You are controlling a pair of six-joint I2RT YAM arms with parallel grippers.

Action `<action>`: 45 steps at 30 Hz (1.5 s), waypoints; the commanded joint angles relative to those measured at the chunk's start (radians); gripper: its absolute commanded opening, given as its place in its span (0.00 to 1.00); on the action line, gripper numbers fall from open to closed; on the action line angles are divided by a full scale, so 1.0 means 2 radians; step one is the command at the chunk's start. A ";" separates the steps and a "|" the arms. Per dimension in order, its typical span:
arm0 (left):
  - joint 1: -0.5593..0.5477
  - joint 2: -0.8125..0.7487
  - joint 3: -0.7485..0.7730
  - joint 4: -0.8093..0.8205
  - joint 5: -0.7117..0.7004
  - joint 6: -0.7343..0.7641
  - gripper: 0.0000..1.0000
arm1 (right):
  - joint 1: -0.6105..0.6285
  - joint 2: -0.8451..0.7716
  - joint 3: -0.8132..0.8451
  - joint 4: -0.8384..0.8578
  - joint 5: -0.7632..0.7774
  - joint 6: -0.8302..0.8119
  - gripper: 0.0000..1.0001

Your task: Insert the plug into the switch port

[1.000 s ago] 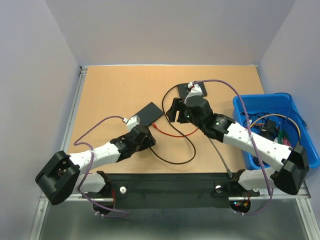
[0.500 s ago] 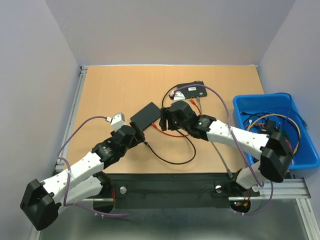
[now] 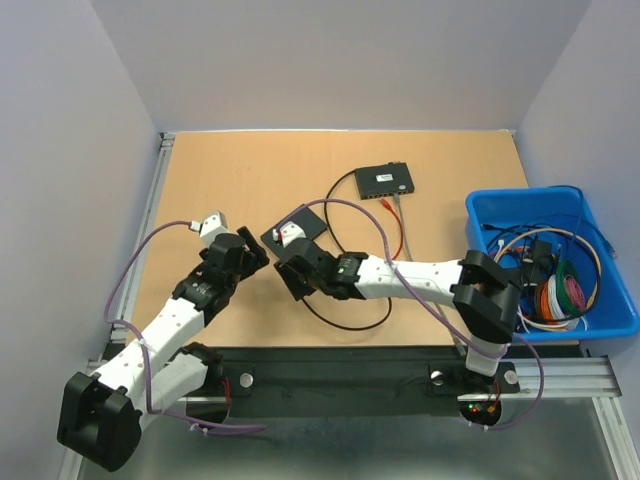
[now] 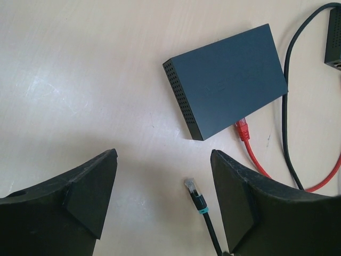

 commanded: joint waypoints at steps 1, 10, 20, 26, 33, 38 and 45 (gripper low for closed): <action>0.010 0.000 0.006 0.032 0.012 0.022 0.82 | 0.020 0.040 0.060 -0.009 0.052 -0.057 0.55; 0.020 0.004 -0.019 0.057 0.022 0.023 0.82 | 0.034 0.108 0.102 -0.038 0.100 -0.092 0.50; 0.024 0.003 -0.024 0.060 0.016 0.024 0.82 | 0.052 0.148 0.138 -0.067 0.148 -0.121 0.49; 0.060 -0.024 -0.020 0.043 -0.008 0.009 0.84 | 0.057 0.149 0.136 -0.070 0.146 -0.111 0.48; 0.104 -0.017 -0.039 0.070 0.021 0.007 0.85 | 0.060 0.110 0.127 -0.069 0.149 -0.080 0.48; 0.136 -0.014 -0.051 0.100 0.042 0.012 0.85 | 0.061 0.119 0.130 -0.070 0.138 -0.090 0.48; 0.146 -0.020 -0.056 0.108 0.046 0.018 0.84 | 0.070 0.148 0.141 -0.080 0.160 -0.100 0.48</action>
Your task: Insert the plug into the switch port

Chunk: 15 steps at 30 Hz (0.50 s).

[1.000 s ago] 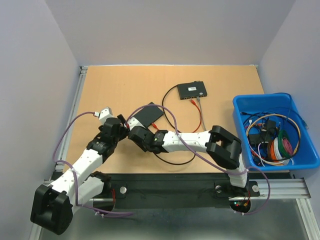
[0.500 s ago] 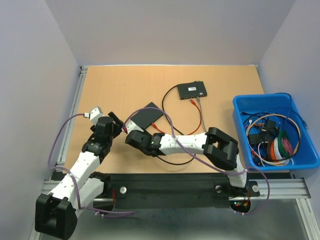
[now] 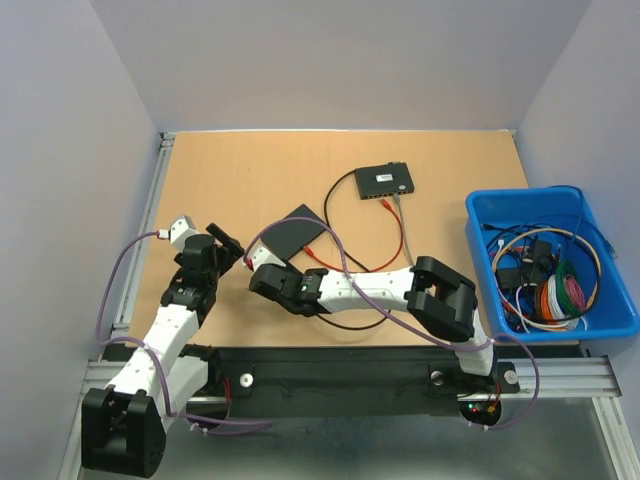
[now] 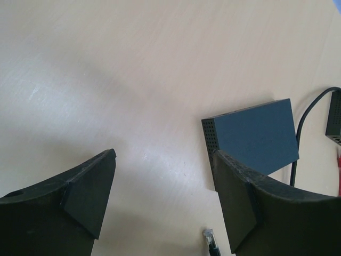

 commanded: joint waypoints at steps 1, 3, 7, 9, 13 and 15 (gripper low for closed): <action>0.003 -0.008 -0.009 0.027 0.004 0.009 0.84 | 0.011 0.014 0.022 -0.011 0.024 -0.009 0.48; 0.003 -0.009 -0.012 0.029 0.004 0.009 0.84 | 0.013 0.021 0.029 -0.017 0.029 -0.012 0.48; 0.005 -0.011 -0.014 0.029 0.001 0.009 0.84 | 0.015 0.033 0.036 -0.021 0.041 -0.019 0.48; 0.004 -0.012 -0.014 0.029 0.001 0.009 0.84 | 0.015 0.037 0.038 -0.022 0.043 -0.020 0.48; 0.004 -0.010 -0.015 0.030 0.002 0.010 0.84 | 0.017 0.047 0.044 -0.024 0.061 -0.027 0.48; 0.004 -0.010 -0.017 0.031 0.002 0.011 0.84 | 0.018 0.051 0.046 -0.026 0.068 -0.030 0.48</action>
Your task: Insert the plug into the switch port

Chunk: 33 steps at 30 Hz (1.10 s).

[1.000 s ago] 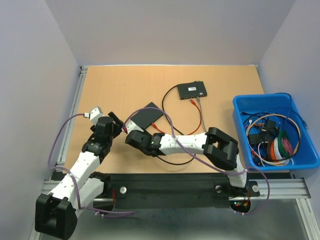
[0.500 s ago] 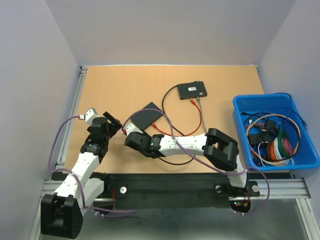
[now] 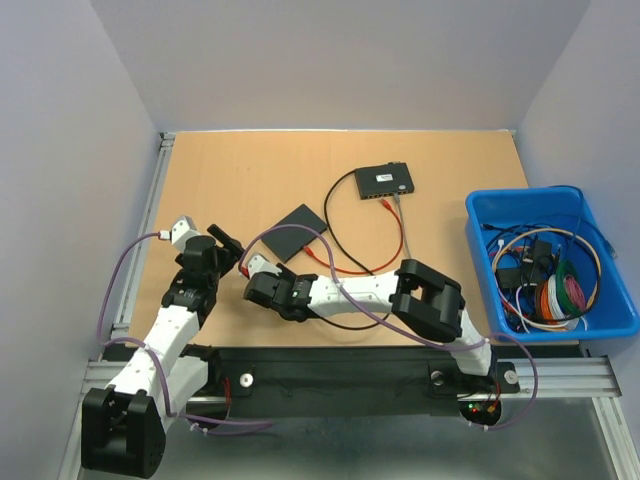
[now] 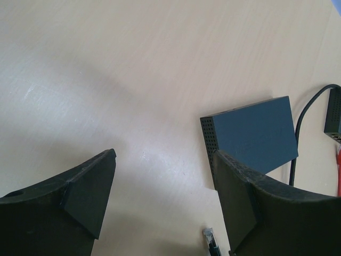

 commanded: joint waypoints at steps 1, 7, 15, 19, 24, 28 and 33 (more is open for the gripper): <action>0.004 -0.008 -0.010 0.021 -0.002 0.010 0.84 | 0.006 0.015 0.025 -0.005 0.037 -0.016 0.48; 0.004 -0.008 -0.010 0.021 -0.002 0.010 0.84 | 0.008 0.025 0.029 -0.006 0.042 -0.023 0.46; 0.004 -0.009 -0.011 0.021 -0.001 0.011 0.84 | 0.012 0.032 0.031 -0.005 0.044 -0.026 0.37; 0.004 -0.009 -0.011 0.021 -0.001 0.012 0.84 | 0.014 0.034 0.030 -0.006 0.044 -0.026 0.29; 0.004 -0.007 -0.013 0.024 -0.001 0.013 0.84 | 0.015 0.036 0.028 -0.006 0.048 -0.022 0.08; 0.004 -0.007 -0.012 0.024 0.001 0.015 0.84 | 0.014 0.023 0.019 -0.004 0.050 -0.006 0.01; 0.004 0.000 -0.007 0.027 0.008 0.018 0.84 | 0.006 -0.049 -0.027 0.037 0.048 0.020 0.00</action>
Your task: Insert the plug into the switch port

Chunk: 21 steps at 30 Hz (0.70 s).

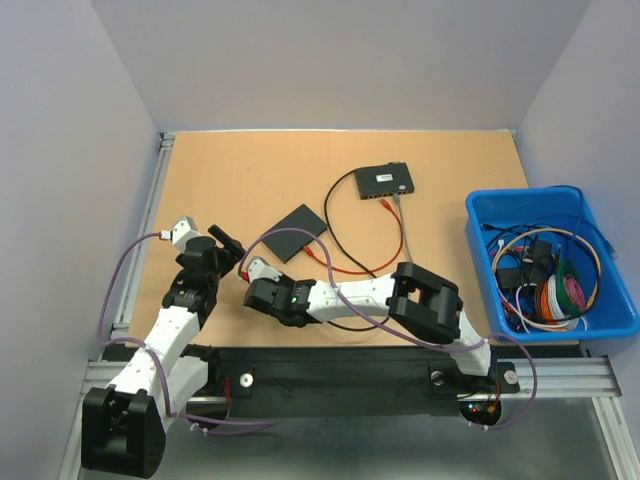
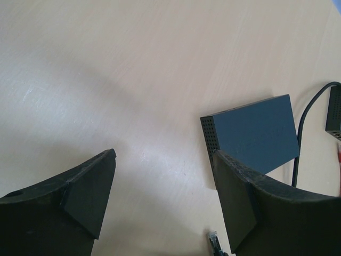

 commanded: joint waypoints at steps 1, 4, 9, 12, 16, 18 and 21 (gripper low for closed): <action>0.004 0.001 0.001 0.017 0.009 0.012 0.84 | -0.006 -0.080 -0.043 0.041 0.001 0.040 0.01; 0.004 0.011 0.006 0.021 0.015 0.015 0.84 | -0.027 -0.146 -0.101 0.077 -0.023 0.067 0.01; 0.004 0.035 0.013 0.059 0.029 0.016 0.84 | -0.101 -0.240 -0.193 0.145 -0.124 0.105 0.00; 0.004 0.064 0.026 0.078 0.032 0.017 0.84 | -0.145 -0.273 -0.230 0.171 -0.190 0.120 0.00; 0.004 0.122 0.046 0.134 0.055 0.016 0.84 | -0.183 -0.289 -0.263 0.211 -0.265 0.127 0.01; 0.004 0.164 0.055 0.153 0.067 0.015 0.84 | -0.187 -0.284 -0.265 0.230 -0.298 0.127 0.00; 0.004 0.217 0.082 0.178 0.083 0.017 0.84 | -0.188 -0.265 -0.262 0.245 -0.337 0.131 0.00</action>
